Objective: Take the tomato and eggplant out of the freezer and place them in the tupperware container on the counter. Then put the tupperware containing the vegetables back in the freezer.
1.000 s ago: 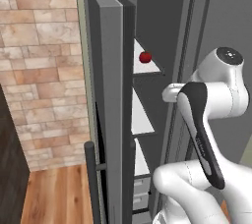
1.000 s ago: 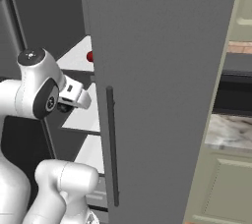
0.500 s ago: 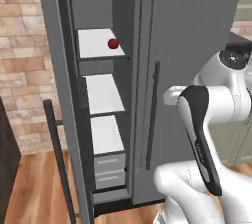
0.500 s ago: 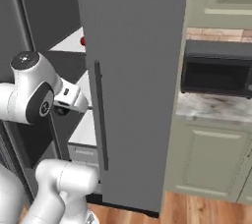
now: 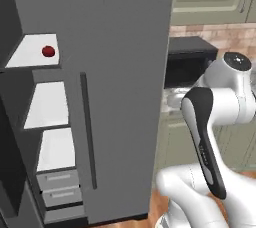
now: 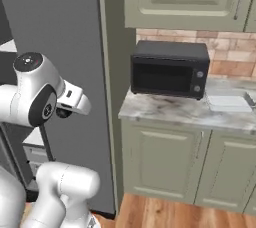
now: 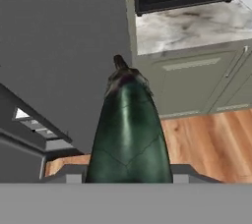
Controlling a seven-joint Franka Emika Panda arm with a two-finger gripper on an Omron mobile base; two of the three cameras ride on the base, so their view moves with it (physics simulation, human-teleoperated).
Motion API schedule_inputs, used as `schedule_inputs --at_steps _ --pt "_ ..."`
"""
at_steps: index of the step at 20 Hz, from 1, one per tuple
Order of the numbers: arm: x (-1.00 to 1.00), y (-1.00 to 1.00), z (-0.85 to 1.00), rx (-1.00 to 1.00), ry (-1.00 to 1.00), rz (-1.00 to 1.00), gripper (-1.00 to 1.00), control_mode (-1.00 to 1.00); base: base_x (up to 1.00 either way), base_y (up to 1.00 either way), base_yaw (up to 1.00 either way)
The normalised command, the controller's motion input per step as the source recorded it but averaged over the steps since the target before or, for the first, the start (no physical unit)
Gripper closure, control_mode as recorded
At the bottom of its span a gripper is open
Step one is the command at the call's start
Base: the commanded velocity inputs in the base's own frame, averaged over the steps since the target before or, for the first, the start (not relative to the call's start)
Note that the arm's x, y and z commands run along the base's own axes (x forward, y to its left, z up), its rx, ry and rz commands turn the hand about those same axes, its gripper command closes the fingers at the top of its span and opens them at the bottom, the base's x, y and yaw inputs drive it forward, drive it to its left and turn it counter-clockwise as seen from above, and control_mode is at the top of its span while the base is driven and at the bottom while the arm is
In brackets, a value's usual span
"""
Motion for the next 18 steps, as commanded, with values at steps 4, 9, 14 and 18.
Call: schedule_inputs --at_steps 4,9,14,18 --pt "0.00 0.00 0.00 0.00 0.00 0.00 1.00 1.00 0.51 -1.00 0.03" --pt "0.00 0.00 0.00 0.00 0.00 0.00 1.00 1.00 0.47 -1.00 0.03" --pt "0.00 0.00 0.00 0.00 0.00 0.00 1.00 1.00 0.43 -1.00 0.03" --pt "0.00 0.00 0.00 0.00 0.00 0.00 1.00 1.00 0.47 -1.00 0.01"
